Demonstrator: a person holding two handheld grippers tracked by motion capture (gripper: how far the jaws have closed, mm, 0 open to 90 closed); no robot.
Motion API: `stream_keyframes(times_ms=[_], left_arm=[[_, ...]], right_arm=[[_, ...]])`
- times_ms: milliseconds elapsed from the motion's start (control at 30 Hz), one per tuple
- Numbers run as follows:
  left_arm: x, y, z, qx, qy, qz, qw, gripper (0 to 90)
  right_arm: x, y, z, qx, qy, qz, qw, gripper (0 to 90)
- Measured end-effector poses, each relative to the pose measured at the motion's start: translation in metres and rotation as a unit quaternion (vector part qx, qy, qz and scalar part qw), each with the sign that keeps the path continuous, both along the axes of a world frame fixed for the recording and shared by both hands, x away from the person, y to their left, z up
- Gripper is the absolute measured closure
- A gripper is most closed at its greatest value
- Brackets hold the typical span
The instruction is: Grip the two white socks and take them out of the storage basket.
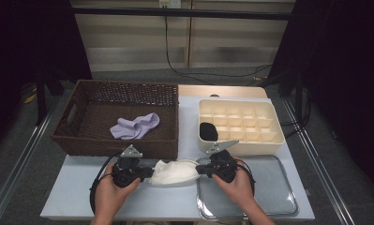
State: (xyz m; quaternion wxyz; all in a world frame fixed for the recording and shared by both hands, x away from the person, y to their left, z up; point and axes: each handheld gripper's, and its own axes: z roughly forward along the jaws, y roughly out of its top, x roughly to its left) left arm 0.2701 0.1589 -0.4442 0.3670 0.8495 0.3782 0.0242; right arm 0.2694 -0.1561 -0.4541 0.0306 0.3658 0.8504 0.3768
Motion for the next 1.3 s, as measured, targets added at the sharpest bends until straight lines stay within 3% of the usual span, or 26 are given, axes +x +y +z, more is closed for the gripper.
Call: stream_keyframes(times_ms=[167, 433, 600, 733, 900, 1067, 1133, 1300], left_arm=[[-0.002, -0.001, 0.004, -0.010, -0.007, 0.004, 0.9999, 83.1], [0.002, -0.004, -0.009, 0.010, -0.013, 0.017, 0.9997, 81.9], [0.002, -0.004, -0.011, 0.026, -0.020, 0.025, 0.9992, 81.0], [0.003, 0.000, -0.010, 0.020, -0.015, 0.030, 0.9993, 76.1], [0.004, 0.009, -0.006, -0.001, 0.003, 0.046, 0.9990, 63.6], [0.005, 0.011, -0.014, -0.019, 0.041, 0.045, 0.9980, 62.9], [0.006, 0.009, -0.016, -0.027, 0.043, 0.041, 0.9978, 61.8], [0.007, 0.001, -0.021, -0.012, 0.033, 0.041, 0.9985, 60.0]], right_arm=[[-0.001, -0.007, 0.015, 0.013, -0.030, -0.011, 0.9994, 89.3], [0.005, -0.008, -0.001, 0.006, -0.006, -0.008, 0.9999, 89.0], [0.005, -0.007, -0.007, 0.003, -0.003, -0.005, 1.0000, 88.7], [0.005, -0.005, -0.011, -0.005, -0.003, 0.000, 1.0000, 87.8], [0.003, -0.007, -0.003, 0.003, -0.030, -0.007, 0.9995, 79.6], [0.001, -0.010, 0.004, 0.009, -0.039, -0.011, 0.9991, 79.0], [0.000, -0.010, 0.004, 0.007, -0.044, -0.005, 0.9990, 81.7], [-0.002, -0.004, 0.003, -0.002, -0.040, 0.005, 0.9992, 90.0]])
